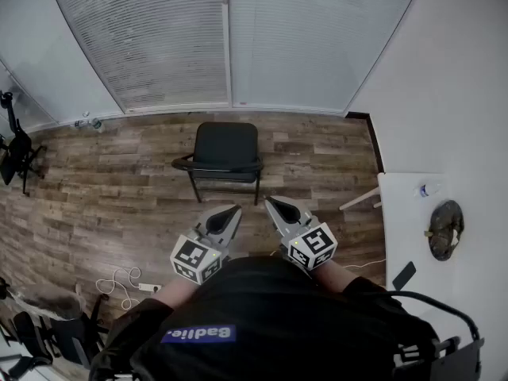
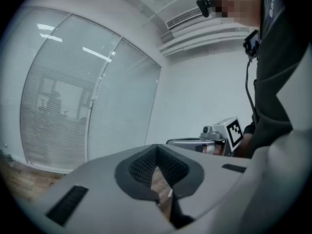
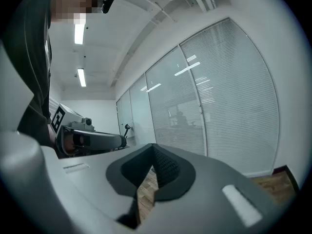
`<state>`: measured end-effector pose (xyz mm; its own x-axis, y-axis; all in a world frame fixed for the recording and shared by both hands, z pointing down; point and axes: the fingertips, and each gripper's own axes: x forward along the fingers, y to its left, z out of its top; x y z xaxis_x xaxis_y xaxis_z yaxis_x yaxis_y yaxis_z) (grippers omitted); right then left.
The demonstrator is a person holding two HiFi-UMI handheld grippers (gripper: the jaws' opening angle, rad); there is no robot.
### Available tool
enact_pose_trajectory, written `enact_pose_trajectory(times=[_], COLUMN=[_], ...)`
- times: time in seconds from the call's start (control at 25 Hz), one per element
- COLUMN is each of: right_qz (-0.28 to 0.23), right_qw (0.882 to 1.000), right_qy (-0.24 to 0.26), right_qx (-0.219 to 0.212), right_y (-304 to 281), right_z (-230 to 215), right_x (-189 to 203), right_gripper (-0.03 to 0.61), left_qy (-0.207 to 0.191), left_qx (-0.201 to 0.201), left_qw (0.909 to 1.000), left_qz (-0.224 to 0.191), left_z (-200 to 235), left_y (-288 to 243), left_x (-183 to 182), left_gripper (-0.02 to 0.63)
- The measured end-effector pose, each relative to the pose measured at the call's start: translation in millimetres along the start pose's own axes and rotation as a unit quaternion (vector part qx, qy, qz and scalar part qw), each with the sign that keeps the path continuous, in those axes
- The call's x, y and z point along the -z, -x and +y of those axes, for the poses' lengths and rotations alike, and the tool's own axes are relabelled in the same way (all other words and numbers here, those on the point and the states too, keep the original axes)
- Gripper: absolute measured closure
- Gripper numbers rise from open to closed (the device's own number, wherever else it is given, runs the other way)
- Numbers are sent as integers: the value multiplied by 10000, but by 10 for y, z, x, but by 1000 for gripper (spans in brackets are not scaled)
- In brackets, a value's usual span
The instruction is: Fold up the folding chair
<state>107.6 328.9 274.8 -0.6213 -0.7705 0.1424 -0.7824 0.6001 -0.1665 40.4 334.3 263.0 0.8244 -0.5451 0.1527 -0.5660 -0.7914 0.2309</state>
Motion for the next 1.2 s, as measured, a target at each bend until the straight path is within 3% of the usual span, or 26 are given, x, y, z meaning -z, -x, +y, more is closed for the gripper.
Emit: enact_pose_trajectory(times=[1.2], right_qz=[90], right_qw=[9995], right_qy=[-148], right_qx=[-256], right_y=[-101], right_z=[-265], right_x=[27], right_gripper=[577], left_qy=[242], left_qx=[-290], left_qw=[9993], left_qz=[52], left_z=[169], left_y=[-253], left_x=[26], left_gripper=[609])
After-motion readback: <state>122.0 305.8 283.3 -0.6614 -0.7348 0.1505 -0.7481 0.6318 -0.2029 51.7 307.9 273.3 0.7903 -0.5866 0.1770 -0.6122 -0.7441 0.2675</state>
